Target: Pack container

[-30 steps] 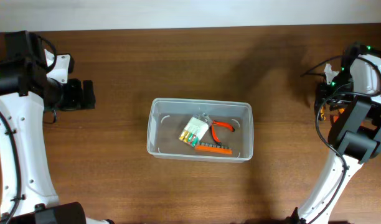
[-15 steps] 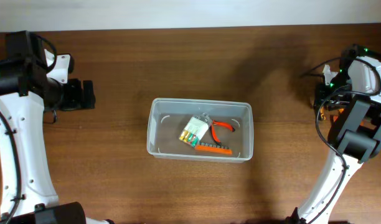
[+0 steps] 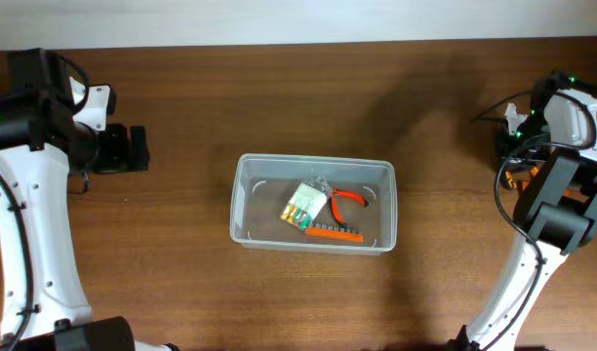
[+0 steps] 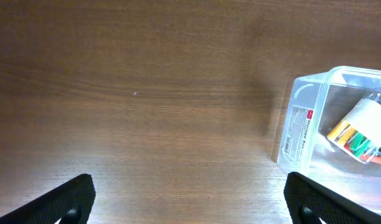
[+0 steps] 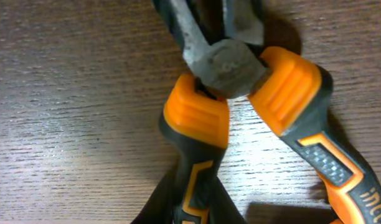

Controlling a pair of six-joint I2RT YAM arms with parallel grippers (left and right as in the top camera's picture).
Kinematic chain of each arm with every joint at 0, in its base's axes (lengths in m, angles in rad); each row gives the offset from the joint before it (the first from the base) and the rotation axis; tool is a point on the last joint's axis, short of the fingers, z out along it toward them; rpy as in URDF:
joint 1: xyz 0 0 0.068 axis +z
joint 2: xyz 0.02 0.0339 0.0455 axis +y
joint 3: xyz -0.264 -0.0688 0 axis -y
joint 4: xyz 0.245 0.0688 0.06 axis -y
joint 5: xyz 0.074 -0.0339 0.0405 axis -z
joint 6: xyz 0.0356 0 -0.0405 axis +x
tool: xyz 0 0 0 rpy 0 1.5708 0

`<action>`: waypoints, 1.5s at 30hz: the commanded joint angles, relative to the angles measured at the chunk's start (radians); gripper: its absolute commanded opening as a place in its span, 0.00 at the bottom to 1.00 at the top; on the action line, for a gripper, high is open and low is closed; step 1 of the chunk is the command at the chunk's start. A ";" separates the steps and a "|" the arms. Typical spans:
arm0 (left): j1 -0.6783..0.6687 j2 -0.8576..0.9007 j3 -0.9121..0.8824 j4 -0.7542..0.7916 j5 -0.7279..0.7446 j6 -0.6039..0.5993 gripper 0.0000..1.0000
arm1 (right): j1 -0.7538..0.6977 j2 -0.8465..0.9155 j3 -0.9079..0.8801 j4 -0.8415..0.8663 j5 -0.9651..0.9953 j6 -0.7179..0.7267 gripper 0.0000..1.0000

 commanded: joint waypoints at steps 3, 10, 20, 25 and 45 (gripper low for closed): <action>0.000 0.005 0.011 0.003 0.011 -0.013 0.99 | 0.001 0.020 -0.013 0.000 0.005 -0.003 0.04; 0.000 0.005 0.011 0.003 0.011 -0.013 0.99 | 0.002 0.001 -0.009 -0.021 0.005 -0.004 0.04; 0.000 0.005 0.011 0.003 0.011 -0.013 0.99 | 0.047 -0.082 0.140 -0.144 -0.102 -0.042 0.04; 0.000 0.005 0.011 0.003 0.011 -0.013 0.99 | 0.110 -0.140 0.232 -0.210 -0.106 -0.050 0.04; 0.000 0.005 0.011 0.003 0.011 -0.013 0.99 | 0.591 -0.393 0.293 -0.403 -0.097 -0.112 0.04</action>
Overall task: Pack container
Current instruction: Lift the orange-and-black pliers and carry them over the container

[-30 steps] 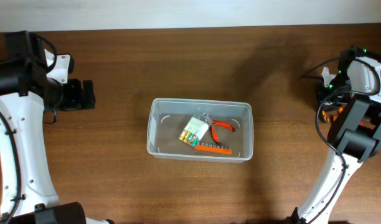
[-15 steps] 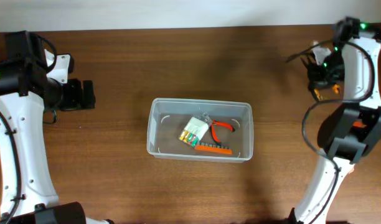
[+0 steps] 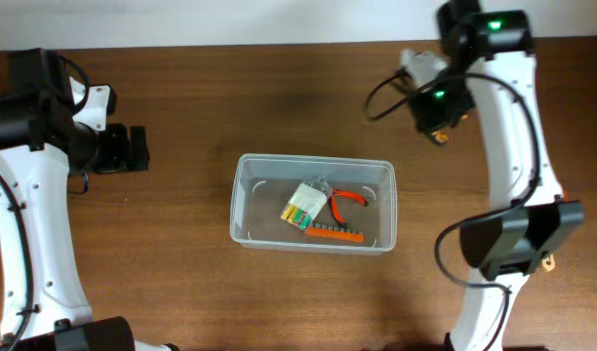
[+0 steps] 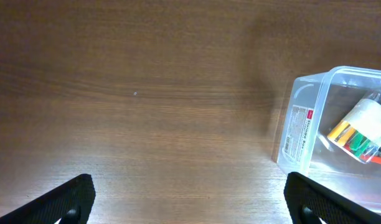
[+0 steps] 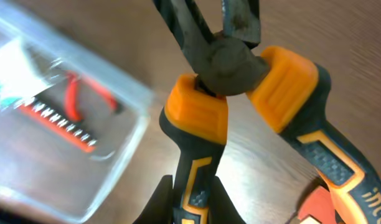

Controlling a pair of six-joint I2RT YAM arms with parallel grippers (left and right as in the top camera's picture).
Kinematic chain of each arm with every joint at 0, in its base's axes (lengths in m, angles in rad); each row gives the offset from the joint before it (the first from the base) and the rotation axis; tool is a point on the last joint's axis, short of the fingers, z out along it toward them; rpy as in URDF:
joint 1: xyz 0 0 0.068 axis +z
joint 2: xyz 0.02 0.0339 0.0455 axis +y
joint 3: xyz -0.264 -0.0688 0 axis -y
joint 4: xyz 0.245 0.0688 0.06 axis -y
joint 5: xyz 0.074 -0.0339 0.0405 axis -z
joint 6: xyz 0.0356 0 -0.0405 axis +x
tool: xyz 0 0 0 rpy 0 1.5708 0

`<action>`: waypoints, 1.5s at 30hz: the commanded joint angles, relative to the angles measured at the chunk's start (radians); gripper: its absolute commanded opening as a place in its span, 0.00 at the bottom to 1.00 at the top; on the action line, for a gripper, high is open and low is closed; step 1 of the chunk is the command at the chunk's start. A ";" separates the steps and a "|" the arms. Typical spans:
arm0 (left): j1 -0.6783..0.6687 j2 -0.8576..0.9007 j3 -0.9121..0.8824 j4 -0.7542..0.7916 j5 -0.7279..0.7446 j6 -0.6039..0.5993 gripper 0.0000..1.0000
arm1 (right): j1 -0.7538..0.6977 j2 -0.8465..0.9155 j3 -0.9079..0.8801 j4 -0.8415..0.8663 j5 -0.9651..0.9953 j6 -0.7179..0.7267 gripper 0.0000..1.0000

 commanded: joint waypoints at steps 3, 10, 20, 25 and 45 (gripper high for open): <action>0.000 0.005 0.011 0.003 0.011 -0.013 0.99 | 0.161 -0.058 0.023 -0.006 -0.010 0.005 0.04; 0.000 0.005 0.011 0.003 0.011 -0.013 0.99 | 0.356 -0.058 0.003 -0.006 -0.013 0.039 0.04; -0.002 0.005 0.011 0.002 0.011 -0.013 0.99 | 0.561 -0.058 -0.095 -0.006 -0.013 0.042 0.04; -0.002 0.005 0.011 0.003 0.011 -0.013 0.99 | 0.581 -0.058 -0.180 -0.006 -0.014 0.038 0.04; -0.002 0.005 0.011 0.003 0.011 -0.013 0.99 | 0.578 -0.045 -0.342 0.183 -0.018 -0.018 0.04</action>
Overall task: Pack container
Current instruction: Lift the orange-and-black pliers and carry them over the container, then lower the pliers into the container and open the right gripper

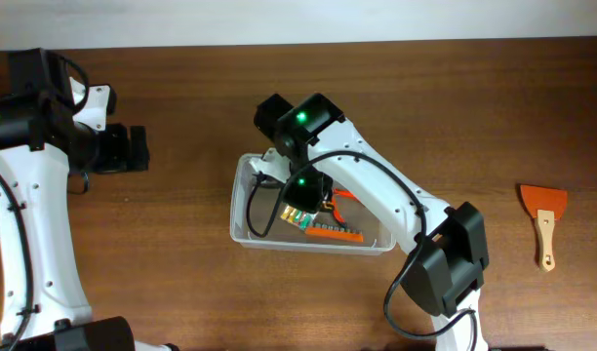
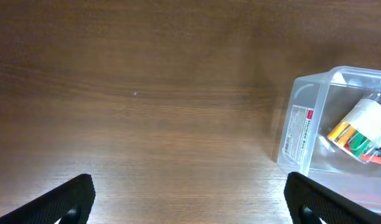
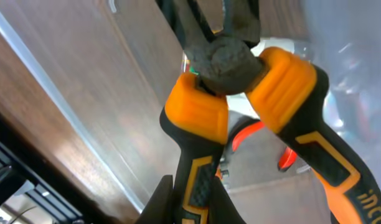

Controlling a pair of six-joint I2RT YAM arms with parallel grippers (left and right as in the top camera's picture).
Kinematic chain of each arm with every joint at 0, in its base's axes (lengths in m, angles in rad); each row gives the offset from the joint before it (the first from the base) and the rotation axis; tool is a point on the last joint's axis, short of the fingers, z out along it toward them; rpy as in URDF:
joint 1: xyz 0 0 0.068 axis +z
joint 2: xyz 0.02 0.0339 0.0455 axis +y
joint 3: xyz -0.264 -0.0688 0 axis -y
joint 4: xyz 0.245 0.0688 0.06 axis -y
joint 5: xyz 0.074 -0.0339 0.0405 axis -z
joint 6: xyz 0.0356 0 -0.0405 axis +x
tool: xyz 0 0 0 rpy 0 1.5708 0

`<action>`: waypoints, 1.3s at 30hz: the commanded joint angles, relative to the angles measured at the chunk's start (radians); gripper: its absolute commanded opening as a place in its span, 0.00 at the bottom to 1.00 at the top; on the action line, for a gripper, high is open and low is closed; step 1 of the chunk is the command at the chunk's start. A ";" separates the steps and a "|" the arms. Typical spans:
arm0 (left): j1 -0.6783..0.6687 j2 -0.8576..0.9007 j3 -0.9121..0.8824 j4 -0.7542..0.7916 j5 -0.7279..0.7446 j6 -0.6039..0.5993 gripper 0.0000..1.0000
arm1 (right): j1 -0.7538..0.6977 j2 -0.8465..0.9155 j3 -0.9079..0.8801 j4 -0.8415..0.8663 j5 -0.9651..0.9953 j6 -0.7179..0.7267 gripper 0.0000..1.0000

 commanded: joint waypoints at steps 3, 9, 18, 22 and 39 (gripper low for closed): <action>-0.001 0.005 0.011 0.003 0.011 -0.013 0.99 | -0.002 -0.018 -0.003 0.026 -0.018 -0.027 0.04; -0.002 0.005 0.011 0.003 0.011 -0.013 0.99 | -0.002 0.014 -0.003 0.026 -0.080 -0.078 0.05; -0.002 0.005 0.011 0.003 0.011 -0.013 0.99 | -0.002 0.067 -0.006 0.043 -0.080 -0.078 0.05; -0.002 0.005 0.011 0.003 0.011 -0.013 0.99 | -0.002 0.085 -0.006 0.052 -0.080 -0.079 0.05; -0.002 0.005 0.011 0.003 0.011 -0.013 0.99 | -0.010 0.135 -0.126 0.148 -0.080 -0.085 0.05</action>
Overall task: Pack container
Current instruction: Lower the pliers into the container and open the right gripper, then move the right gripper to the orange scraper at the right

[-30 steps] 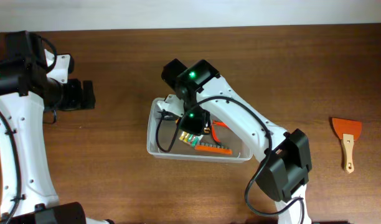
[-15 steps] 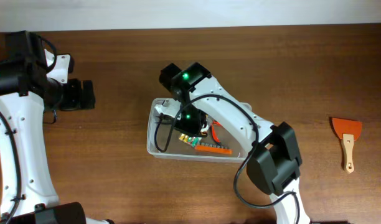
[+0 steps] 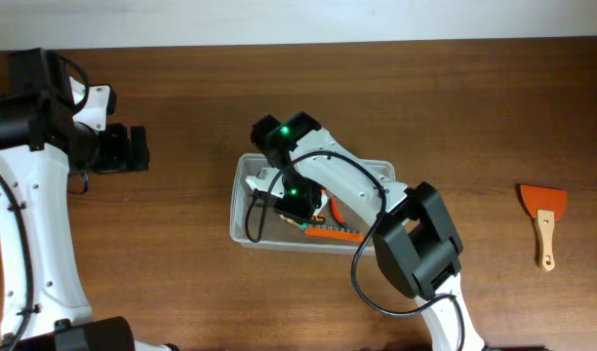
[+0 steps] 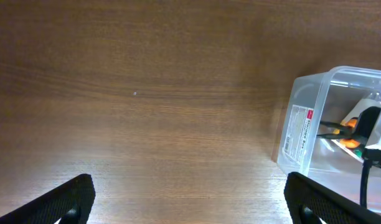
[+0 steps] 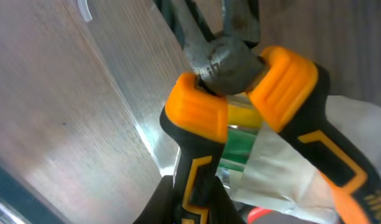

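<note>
A clear plastic container (image 3: 242, 200) sits mid-table. It holds a white battery pack (image 5: 284, 162), small red-handled pliers (image 5: 259, 214) and an orange bit strip (image 3: 333, 234). My right gripper (image 5: 192, 200) is shut on one handle of the orange-and-black pliers (image 5: 240, 81). It holds them low inside the container's left half, right above the battery pack. From overhead the right gripper (image 3: 297, 195) hides most of the pack. My left gripper (image 4: 190, 202) hangs open over bare wood left of the container (image 4: 315, 118), with nothing between its fingers.
An orange scraper with a wooden handle (image 3: 544, 219) lies at the far right of the table. My left arm (image 3: 103, 146) stands at the far left edge. A white wall runs along the table's back.
My right gripper has dropped lower in the container's left half with the orange pliers, which are now just above the battery pack. The left gripper has not moved.
My right gripper was shut on the orange pliers at the table's far right. Then it held them in the air behind the container's right end, and later over its left half. Now they are low inside it. The left gripper stayed open throughout.
</note>
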Controlling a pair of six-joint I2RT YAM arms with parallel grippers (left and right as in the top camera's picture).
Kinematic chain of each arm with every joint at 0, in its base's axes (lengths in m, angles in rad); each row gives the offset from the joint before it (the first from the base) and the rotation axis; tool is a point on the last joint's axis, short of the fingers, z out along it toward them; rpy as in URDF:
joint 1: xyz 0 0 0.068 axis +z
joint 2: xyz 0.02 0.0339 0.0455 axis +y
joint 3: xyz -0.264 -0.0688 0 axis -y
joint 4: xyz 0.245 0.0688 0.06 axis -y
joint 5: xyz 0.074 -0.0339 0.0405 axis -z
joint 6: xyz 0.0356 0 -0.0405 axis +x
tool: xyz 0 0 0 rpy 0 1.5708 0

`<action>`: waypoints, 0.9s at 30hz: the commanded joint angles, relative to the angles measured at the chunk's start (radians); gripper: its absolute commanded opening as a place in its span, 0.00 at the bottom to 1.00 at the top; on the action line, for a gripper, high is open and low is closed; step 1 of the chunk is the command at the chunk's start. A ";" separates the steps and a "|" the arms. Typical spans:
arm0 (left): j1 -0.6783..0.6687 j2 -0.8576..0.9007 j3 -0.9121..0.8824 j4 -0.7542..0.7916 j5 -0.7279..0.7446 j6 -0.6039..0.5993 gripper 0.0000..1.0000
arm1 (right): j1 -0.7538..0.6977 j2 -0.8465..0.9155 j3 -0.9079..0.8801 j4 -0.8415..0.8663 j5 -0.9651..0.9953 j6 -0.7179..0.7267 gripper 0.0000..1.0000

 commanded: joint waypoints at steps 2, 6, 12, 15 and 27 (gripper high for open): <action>-0.002 0.005 0.011 0.003 0.011 -0.013 0.99 | -0.015 -0.006 -0.025 0.006 -0.020 -0.010 0.06; -0.001 0.005 0.011 0.003 0.011 -0.013 0.99 | -0.032 -0.006 -0.025 0.004 -0.020 -0.010 0.14; -0.002 0.005 0.011 0.003 0.011 -0.013 0.99 | -0.051 -0.008 -0.011 -0.034 -0.019 -0.010 0.36; -0.002 0.005 0.011 0.003 0.011 -0.013 0.99 | -0.061 -0.008 0.042 -0.087 -0.020 -0.010 0.50; -0.002 0.005 0.011 0.003 0.011 -0.013 0.99 | -0.159 -0.070 0.507 -0.315 0.135 0.075 0.99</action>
